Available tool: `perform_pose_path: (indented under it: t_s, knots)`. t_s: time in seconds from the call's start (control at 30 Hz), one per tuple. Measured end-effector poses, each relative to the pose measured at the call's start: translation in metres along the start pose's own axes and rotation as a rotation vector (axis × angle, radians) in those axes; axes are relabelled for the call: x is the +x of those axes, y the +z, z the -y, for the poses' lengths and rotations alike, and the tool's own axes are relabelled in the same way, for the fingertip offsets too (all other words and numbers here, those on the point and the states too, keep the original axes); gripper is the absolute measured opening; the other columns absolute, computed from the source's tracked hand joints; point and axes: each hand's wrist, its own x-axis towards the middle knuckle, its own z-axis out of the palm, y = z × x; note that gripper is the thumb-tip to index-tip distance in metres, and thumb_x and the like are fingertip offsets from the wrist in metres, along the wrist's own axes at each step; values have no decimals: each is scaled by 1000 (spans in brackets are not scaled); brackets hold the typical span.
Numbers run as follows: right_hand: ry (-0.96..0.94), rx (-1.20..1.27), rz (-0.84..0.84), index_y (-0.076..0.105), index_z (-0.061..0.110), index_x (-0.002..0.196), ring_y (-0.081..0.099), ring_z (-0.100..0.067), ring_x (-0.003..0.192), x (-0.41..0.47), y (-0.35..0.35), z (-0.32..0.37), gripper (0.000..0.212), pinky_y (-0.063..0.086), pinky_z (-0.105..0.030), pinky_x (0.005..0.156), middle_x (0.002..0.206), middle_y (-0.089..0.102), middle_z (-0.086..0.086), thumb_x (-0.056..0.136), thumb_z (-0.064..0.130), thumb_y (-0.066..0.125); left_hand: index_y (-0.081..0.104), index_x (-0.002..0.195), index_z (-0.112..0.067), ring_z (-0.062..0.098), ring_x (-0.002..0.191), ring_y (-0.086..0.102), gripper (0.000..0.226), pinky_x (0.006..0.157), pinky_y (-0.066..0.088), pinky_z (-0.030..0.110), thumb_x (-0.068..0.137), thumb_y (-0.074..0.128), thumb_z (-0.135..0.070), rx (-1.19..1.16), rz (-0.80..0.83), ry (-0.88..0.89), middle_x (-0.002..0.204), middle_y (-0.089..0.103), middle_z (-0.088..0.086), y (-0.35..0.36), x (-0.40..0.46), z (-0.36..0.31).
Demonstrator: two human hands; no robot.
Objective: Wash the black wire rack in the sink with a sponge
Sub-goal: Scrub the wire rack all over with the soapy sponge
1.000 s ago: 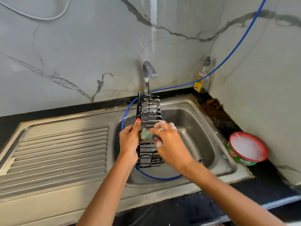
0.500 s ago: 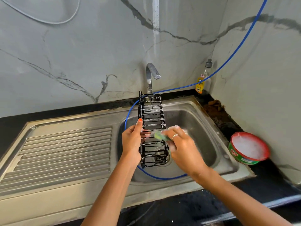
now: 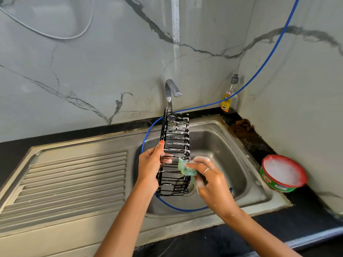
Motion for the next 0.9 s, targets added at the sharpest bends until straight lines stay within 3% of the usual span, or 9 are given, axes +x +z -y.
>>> perform_pose_path:
  t_s: [0.17,0.37,0.43,0.53,0.6,0.67,0.77,0.83,0.9]
  knots:
    - [604,211,-110,63,15,106,64,-9,86,-2,-12,-19,18,50,-17,68,97,67,2,94,5,53,57,73,-12,5,43,61,25,53,41,20,90,64,-30,-113,-29,-50,49,65,1,-6,8,-3]
    - [1330,866,-222,54,11,99,57,-22,76,32,10,-64,17,48,-37,67,89,60,-10,101,16,38,57,75,-12,5,43,63,22,58,39,23,91,64,-26,-176,4,-74,45,63,-2,4,4,-6]
    - [1351,979,-109,57,10,96,57,-24,77,38,18,-63,23,51,-38,71,87,60,-11,99,27,41,56,77,-13,4,42,62,21,52,40,18,92,63,-26,-174,39,-94,44,62,-3,6,1,-7]
    - [1216,1048,51,60,15,119,64,-27,99,43,18,-47,49,53,-45,86,107,68,-12,96,53,38,53,77,-14,2,38,55,21,40,37,11,93,60,-25,-216,92,-133,43,61,-3,4,0,-12]
    - [1149,1028,115,48,33,131,54,-30,119,44,14,-39,51,47,-49,96,129,55,-9,89,61,43,52,77,-14,1,36,52,21,39,37,10,93,59,-25,-245,119,-157,42,59,-3,-2,1,-16]
    - [1149,997,90,35,38,141,42,-34,131,45,10,-36,73,36,-56,105,143,39,-6,78,66,57,54,78,-14,1,36,51,20,38,39,11,93,59,-25,-269,141,-163,45,59,-4,-9,3,-18]
    - [1036,883,25,31,30,146,29,-26,139,52,4,-31,64,22,-52,111,146,35,3,90,56,48,53,76,-16,1,38,48,19,39,42,13,92,59,-25,-239,179,-82,54,52,-3,-19,5,-15]
    - [927,845,-1,32,28,146,25,-22,140,60,-2,-26,59,16,-51,113,142,38,6,93,49,46,57,77,-15,5,47,58,21,44,49,15,93,57,-28,-54,152,37,60,61,-1,-24,7,-10]
    - [842,796,-11,31,26,146,23,-23,141,67,-6,-31,71,14,-52,113,151,33,-2,85,50,57,61,86,-15,12,66,69,25,56,55,20,96,50,-36,118,135,124,84,73,1,-26,9,-5]
